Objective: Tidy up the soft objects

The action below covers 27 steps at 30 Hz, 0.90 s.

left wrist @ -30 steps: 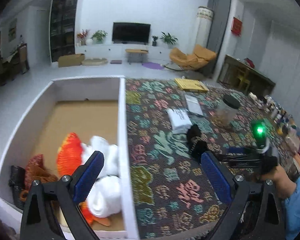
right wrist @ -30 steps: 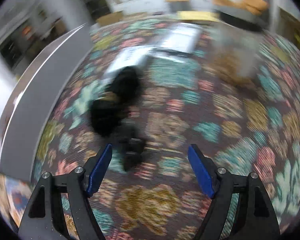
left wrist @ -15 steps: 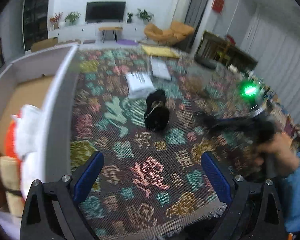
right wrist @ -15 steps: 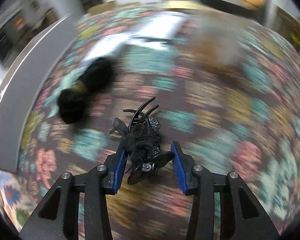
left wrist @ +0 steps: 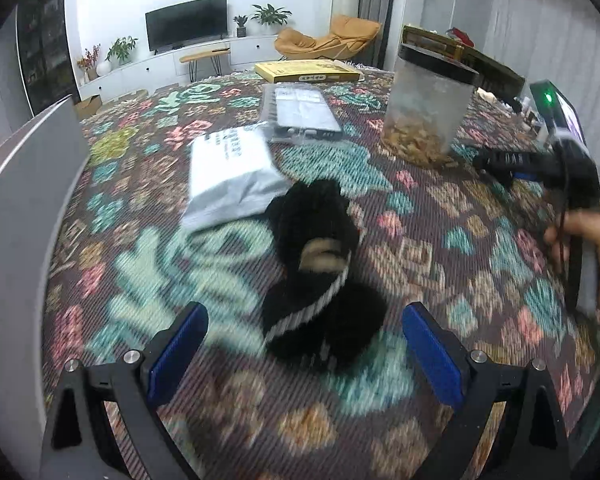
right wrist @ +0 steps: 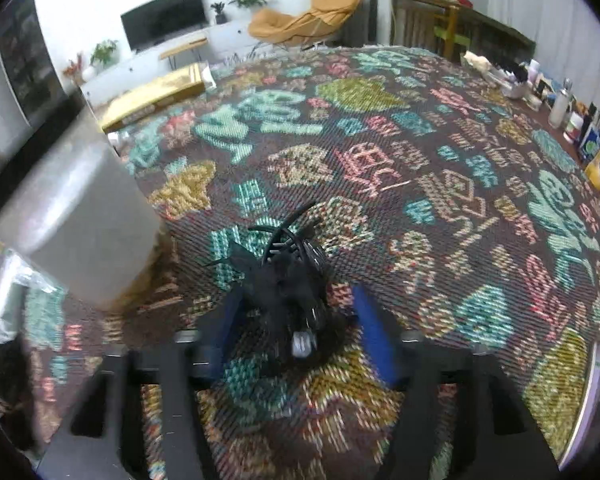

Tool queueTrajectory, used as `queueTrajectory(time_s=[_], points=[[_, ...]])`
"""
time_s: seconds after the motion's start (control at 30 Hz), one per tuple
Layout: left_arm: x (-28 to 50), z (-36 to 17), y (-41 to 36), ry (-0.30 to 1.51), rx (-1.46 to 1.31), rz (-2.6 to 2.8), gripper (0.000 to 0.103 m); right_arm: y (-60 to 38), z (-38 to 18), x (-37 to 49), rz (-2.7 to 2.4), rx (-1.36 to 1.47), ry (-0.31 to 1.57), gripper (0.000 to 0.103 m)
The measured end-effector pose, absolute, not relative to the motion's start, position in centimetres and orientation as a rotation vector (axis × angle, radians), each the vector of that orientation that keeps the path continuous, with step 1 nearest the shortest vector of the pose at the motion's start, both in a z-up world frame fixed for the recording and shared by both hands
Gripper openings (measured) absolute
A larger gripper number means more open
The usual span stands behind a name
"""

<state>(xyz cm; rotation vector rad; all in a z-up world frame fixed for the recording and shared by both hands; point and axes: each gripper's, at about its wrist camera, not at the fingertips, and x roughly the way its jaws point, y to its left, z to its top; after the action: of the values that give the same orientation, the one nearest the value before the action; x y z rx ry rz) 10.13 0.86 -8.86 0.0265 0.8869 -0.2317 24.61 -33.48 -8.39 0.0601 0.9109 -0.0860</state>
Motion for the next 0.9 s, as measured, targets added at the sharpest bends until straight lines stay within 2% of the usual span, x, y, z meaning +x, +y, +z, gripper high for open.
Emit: queueTrajectory(time_s=[0.13,0.2,0.3,0.9], points=[[12.2,-9.7,0.1,0.909,0.012,-0.216,0.097,-33.3,-8.6,24.9,-0.14,0.031,0.916,0.089],[12.6,-10.2,0.1,0.919,0.022,-0.197,0.097,-34.0,-8.7,25.0,-0.118,0.075,0.919,0.09],[12.8,-10.4,0.1,0.926,0.017,-0.215,0.103,-33.6,-8.8,25.0,-0.125,0.058,0.922,0.091],[12.9,-10.7,-0.8,0.936,0.066,-0.191,0.103,-33.7,-9.0,25.5,-0.122,0.061,0.924,0.091]])
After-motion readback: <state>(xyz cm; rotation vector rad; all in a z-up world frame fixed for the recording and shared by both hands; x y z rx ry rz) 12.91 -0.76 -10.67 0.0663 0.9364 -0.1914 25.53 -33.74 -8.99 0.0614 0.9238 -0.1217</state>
